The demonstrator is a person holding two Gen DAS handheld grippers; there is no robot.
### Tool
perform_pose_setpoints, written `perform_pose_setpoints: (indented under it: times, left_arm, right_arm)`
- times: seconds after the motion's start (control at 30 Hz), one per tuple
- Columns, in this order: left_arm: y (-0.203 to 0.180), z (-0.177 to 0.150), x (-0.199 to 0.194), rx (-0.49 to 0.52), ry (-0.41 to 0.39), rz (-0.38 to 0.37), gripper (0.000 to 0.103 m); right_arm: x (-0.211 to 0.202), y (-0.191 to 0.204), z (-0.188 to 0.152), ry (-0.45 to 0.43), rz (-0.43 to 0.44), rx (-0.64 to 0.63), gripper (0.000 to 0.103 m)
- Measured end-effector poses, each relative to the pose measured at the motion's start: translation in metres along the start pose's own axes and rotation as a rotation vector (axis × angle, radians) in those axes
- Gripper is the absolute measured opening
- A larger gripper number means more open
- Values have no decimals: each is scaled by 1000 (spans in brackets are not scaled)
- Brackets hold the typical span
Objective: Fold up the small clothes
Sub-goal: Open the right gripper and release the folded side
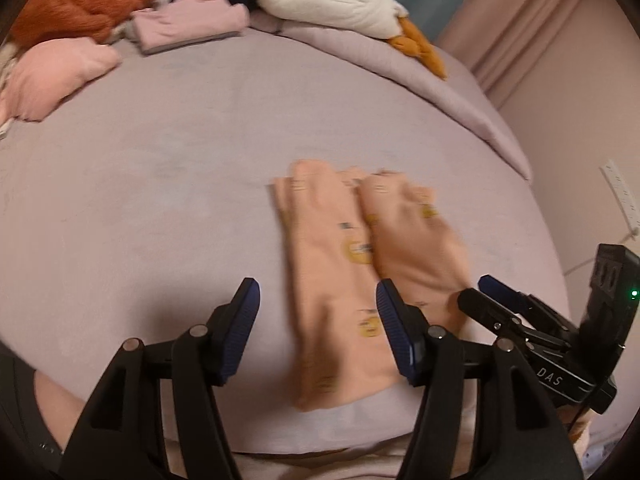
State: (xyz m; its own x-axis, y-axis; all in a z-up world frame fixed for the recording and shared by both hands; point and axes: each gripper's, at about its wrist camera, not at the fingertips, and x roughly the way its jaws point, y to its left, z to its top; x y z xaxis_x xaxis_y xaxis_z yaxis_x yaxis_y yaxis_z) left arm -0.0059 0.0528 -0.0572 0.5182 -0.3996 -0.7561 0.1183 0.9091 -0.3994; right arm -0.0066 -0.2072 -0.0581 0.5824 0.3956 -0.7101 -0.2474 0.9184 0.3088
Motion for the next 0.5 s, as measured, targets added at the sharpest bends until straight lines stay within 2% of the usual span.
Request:
perform_pose_setpoints:
  times: [0.07,0.23,0.37,0.4,0.5]
  left_arm:
    - [-11,4,4,23,4,-24,61]
    - [-31,10,13,70,23,-69,64]
    - [-44,12,25,92,64,-87,65]
    - [-46,13,27,97,67,-91,65]
    - [-48,13,30,103,79,-100,65]
  right_arm:
    - [-9,-10,-1,-19,11,42,69]
    - [-24,-28,-1,-60,-26,77,69]
    - [-17,-37,0,-49,-66,71,69]
    - [-15,-38,1,-59,-68,66,68]
    - [-4,-42,3,-54,-64,74,48]
